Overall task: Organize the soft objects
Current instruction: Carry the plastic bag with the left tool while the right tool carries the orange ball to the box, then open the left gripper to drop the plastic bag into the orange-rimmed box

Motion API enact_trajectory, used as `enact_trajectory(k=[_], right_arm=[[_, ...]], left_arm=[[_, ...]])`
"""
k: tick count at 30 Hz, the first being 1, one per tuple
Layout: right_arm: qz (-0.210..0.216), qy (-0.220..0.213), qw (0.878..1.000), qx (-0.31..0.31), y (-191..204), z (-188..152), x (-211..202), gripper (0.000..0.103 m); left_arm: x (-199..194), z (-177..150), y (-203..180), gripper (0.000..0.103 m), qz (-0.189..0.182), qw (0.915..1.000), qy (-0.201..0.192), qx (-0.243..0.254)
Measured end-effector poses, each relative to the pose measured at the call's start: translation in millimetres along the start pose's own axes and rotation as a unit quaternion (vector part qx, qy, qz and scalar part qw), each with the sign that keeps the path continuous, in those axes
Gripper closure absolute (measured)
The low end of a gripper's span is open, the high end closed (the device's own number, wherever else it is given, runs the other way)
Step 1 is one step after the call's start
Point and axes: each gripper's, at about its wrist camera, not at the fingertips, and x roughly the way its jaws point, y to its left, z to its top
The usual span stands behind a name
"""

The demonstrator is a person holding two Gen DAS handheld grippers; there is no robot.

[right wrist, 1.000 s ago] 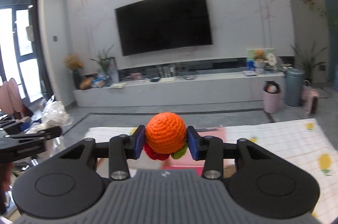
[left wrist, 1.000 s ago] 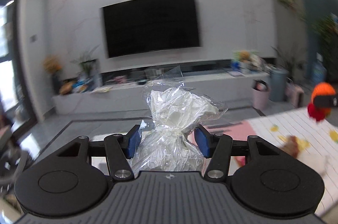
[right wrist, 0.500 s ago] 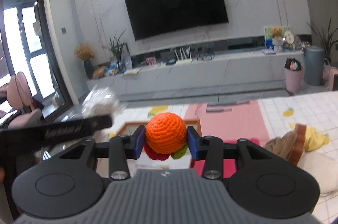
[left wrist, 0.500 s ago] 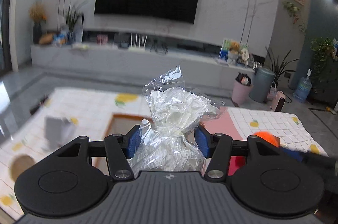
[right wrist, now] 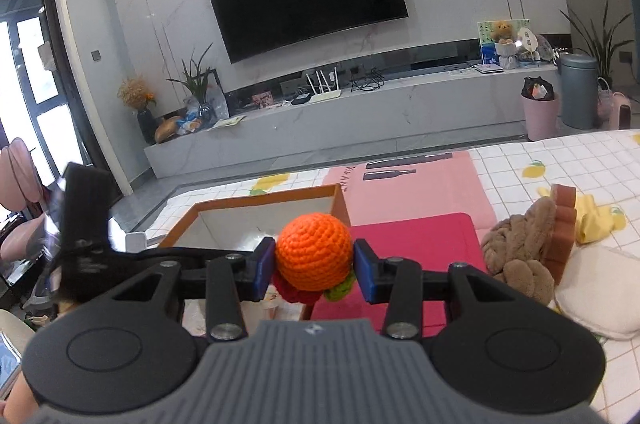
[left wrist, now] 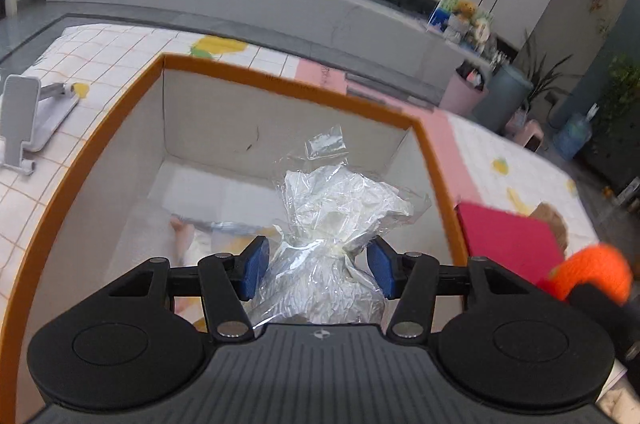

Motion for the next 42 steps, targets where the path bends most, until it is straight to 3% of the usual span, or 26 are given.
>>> enact_trajectory(k=[5,7,8,11,14,17,23,28,31,33,38,42], right_arm=[[0.003,0.025,1.0,-0.002,2,-2,12,0.06],[0.004,0.037,0.999,-0.005,3,-3,15,0.06],[0.003,0.035,0.999,-0.005,4,-3,15,0.06],[0.001,0.035,0.999,-0.015,7,-4,13,0.06],[-0.004,0.03,0.999,-0.02,10,-4,10,0.06],[-0.007,0.024,0.999,-0.028,12,-4,7,0.06],[0.004,0.009,1.0,-0.025,21,-3,-1,0.061],[0.016,-0.003,0.999,-0.048,38,-2,-10,0.063],[0.02,-0.006,0.998,-0.057,47,-1,-14,0.076],[0.02,-0.005,0.998,-0.061,52,1,-15,0.077],[0.012,0.017,0.996,-0.091,66,4,-9,0.077],[0.026,0.055,0.994,-0.096,69,9,0,0.076]], left_arm=[[-3,-2,5,0.033,0.008,0.9996,0.016,-0.02],[-5,-2,8,0.012,0.001,0.9996,0.006,-0.027],[-10,-2,9,0.009,-0.011,0.9995,-0.005,-0.03],[-22,-4,13,0.009,-0.021,0.9977,-0.019,-0.062],[-24,-2,11,0.011,-0.002,0.9972,-0.014,-0.073],[-37,2,12,0.013,0.01,0.9983,-0.019,-0.054],[-55,3,4,0.013,0.075,0.997,-0.006,-0.018],[-80,7,18,0.013,0.062,0.9978,-0.011,-0.02],[-95,13,31,0.013,0.074,0.9962,-0.029,-0.036],[-103,16,37,0.013,0.083,0.9952,-0.04,-0.034],[-116,18,53,0.013,0.078,0.9954,-0.052,-0.018],[-114,18,58,0.013,0.1,0.9936,-0.051,0.008]])
